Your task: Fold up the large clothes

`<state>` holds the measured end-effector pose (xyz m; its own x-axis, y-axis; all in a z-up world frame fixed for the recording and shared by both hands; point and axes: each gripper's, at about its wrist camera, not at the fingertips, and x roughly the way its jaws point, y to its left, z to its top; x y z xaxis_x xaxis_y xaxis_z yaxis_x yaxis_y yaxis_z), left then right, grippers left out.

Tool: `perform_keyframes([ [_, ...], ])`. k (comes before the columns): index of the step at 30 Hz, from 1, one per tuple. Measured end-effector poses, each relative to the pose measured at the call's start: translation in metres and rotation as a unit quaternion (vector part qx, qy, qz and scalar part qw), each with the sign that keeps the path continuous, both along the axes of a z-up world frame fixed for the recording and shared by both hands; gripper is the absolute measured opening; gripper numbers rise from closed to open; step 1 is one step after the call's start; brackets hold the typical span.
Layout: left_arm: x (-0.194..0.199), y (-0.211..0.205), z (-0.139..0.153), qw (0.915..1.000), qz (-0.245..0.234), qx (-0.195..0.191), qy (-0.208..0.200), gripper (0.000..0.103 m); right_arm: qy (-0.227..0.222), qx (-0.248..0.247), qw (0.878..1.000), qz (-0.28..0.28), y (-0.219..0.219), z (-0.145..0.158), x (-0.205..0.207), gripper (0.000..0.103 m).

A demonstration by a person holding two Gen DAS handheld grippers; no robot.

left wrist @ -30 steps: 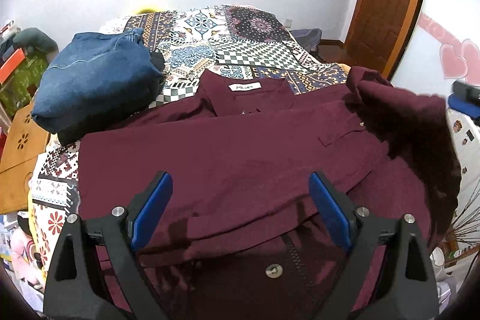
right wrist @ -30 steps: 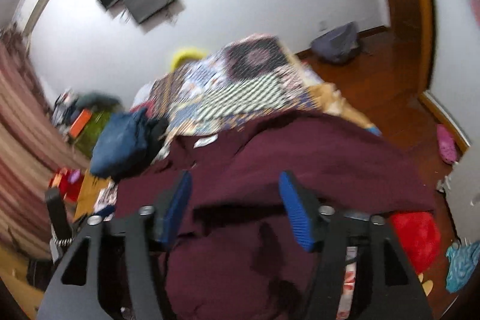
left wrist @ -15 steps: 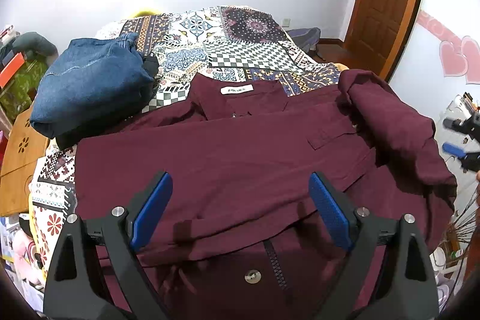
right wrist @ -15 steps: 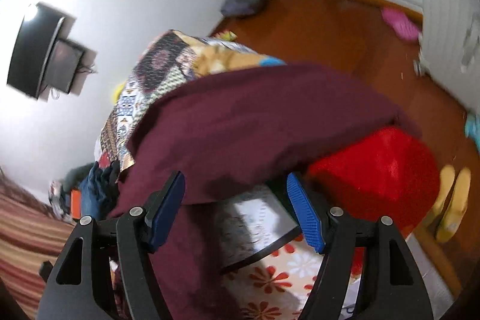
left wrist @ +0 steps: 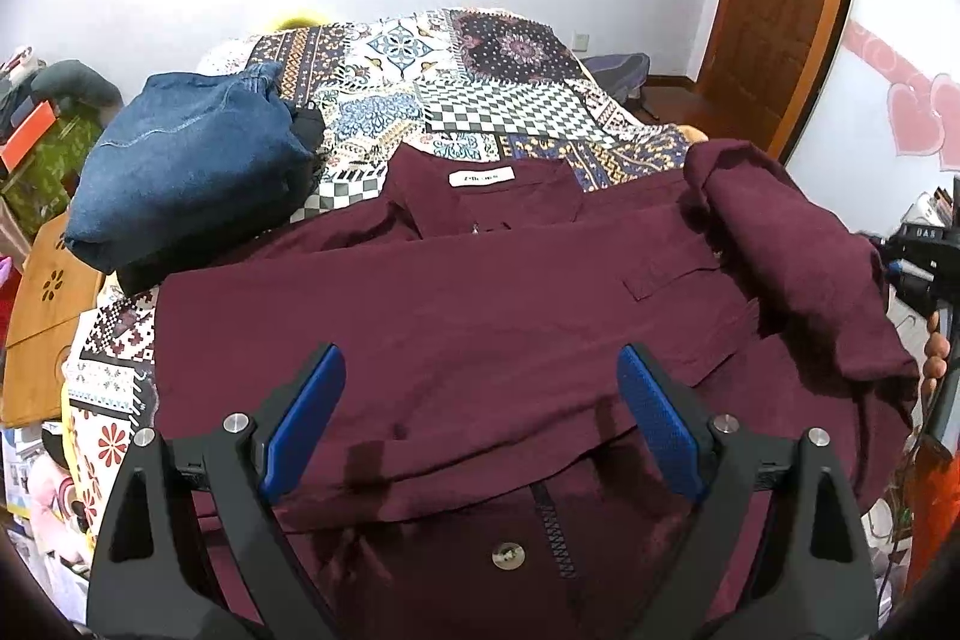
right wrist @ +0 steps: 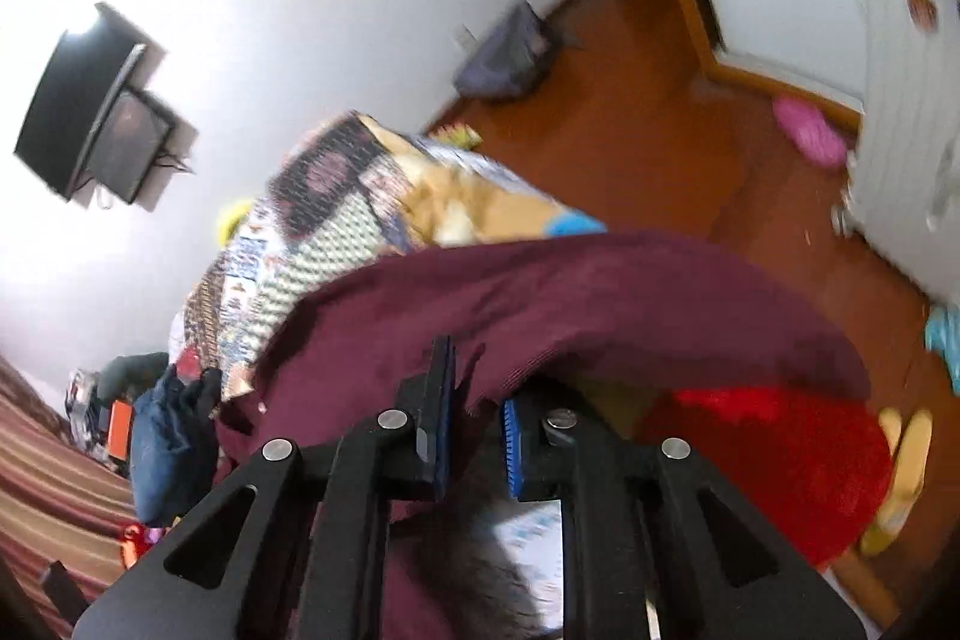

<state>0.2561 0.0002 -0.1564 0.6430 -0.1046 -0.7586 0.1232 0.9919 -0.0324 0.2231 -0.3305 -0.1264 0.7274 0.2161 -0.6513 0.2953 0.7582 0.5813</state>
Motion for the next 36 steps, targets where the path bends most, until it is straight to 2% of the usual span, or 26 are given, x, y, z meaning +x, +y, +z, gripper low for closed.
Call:
perform_keyframes([
  [4, -0.003, 0.006, 0.008, 0.9999, 0.004, -0.005, -0.012, 0.092, -0.054, -0.031, 0.998, 0.025, 0.019, 0.045, 0.002, 0.009],
  [8, -0.008, 0.016, 0.016, 0.9995, 0.011, -0.012, -0.026, 0.092, -0.115, -0.046, 0.989, 0.08, 0.059, 0.094, 0.009, 0.008],
  [12, -0.017, 0.03, 0.026, 0.9987, 0.019, -0.016, -0.043, 0.092, -0.163, -0.059, 0.971, 0.162, 0.123, 0.134, 0.013, 0.008],
  [15, -0.024, 0.043, 0.032, 0.9979, 0.025, -0.014, -0.058, 0.092, -0.177, -0.064, 0.955, 0.227, 0.179, 0.145, 0.018, 0.008],
  [18, -0.032, 0.062, 0.04, 0.9965, 0.04, -0.016, -0.072, 0.092, -0.179, -0.075, 0.936, 0.292, 0.236, 0.143, 0.02, 0.008],
  [22, -0.043, 0.09, 0.045, 0.9942, 0.066, -0.023, -0.082, 0.093, -0.144, -0.087, 0.914, 0.369, 0.299, 0.117, 0.024, 0.009],
  [25, -0.051, 0.112, 0.044, 0.9924, 0.088, -0.027, -0.083, 0.093, -0.087, -0.111, 0.899, 0.414, 0.335, 0.085, 0.025, 0.016],
  [26, -0.054, 0.12, 0.043, 0.9916, 0.097, -0.029, -0.081, 0.093, -0.054, -0.115, 0.894, 0.43, 0.345, 0.071, 0.026, 0.024],
  [27, -0.057, 0.126, 0.042, 0.9909, 0.105, -0.03, -0.079, 0.094, -0.031, -0.11, 0.892, 0.438, 0.347, 0.06, 0.029, 0.038],
  [29, -0.06, 0.137, 0.038, 0.9898, 0.118, -0.034, -0.071, 0.094, 0.001, -0.087, 0.892, 0.444, 0.343, 0.044, 0.034, 0.054],
  [31, -0.061, 0.143, 0.033, 0.9891, 0.127, -0.036, -0.063, 0.094, 0.02, -0.053, 0.891, 0.451, 0.331, 0.034, 0.036, 0.054],
  [33, -0.062, 0.146, 0.029, 0.9889, 0.132, -0.036, -0.058, 0.094, 0.034, -0.04, 0.888, 0.458, 0.324, 0.03, 0.033, 0.054],
  [36, -0.059, 0.142, 0.025, 0.9894, 0.132, -0.034, -0.05, 0.094, 0.017, -0.071, 0.895, 0.44, 0.306, 0.039, 0.022, 0.055],
])
